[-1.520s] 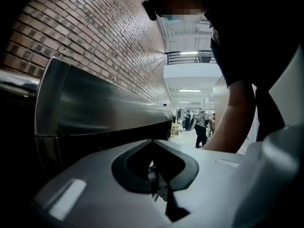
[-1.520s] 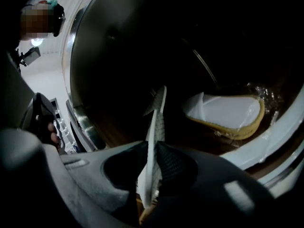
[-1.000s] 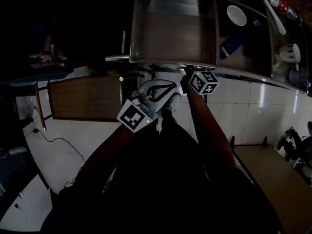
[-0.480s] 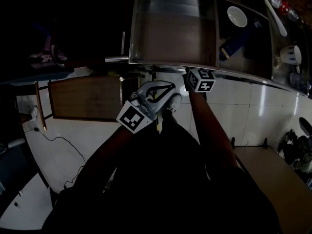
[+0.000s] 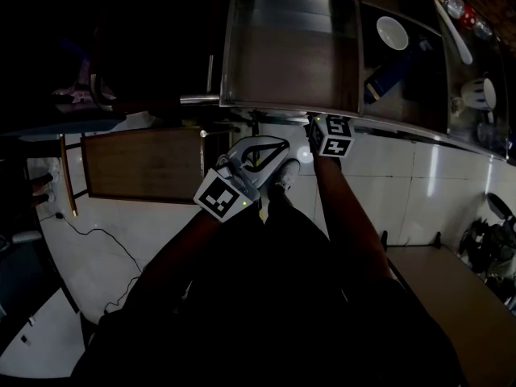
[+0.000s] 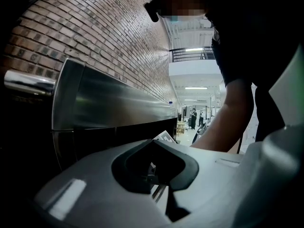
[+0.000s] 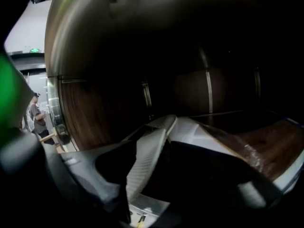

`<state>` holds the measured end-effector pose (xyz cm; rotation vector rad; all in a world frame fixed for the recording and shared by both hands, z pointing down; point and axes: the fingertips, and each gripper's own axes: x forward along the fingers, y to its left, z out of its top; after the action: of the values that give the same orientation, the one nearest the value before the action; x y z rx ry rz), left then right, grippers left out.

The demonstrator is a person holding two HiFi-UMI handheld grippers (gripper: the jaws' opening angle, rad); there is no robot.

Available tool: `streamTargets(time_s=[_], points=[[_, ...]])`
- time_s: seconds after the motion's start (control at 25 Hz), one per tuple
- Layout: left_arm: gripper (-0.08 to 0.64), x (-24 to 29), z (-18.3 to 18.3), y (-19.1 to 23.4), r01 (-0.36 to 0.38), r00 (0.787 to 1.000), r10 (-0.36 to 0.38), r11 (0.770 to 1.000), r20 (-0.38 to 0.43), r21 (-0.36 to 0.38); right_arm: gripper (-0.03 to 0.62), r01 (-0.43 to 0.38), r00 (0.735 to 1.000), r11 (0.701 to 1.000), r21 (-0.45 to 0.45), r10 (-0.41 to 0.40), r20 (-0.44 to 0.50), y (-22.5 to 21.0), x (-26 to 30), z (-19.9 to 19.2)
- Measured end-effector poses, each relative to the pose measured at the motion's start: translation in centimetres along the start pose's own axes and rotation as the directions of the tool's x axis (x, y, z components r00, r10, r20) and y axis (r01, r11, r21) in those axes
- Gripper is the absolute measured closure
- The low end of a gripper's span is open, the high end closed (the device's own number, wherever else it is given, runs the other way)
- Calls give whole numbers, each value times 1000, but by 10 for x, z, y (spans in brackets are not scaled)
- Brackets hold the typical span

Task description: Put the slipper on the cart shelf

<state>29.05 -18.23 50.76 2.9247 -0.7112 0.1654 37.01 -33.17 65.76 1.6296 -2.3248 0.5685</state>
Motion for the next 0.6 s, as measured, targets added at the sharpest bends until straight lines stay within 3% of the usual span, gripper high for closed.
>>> streamTargets(time_s=[0.4,0.6], points=[[557,-13,11,1,2,1000,-2,1000,21,15,341,39,999,999,-4,-39,3,-12,-35,0],[557,-25,16,1,0,1000,-1,1000,28,18,342,-11,1000,1000,-6,11,-6,0,-62,0]])
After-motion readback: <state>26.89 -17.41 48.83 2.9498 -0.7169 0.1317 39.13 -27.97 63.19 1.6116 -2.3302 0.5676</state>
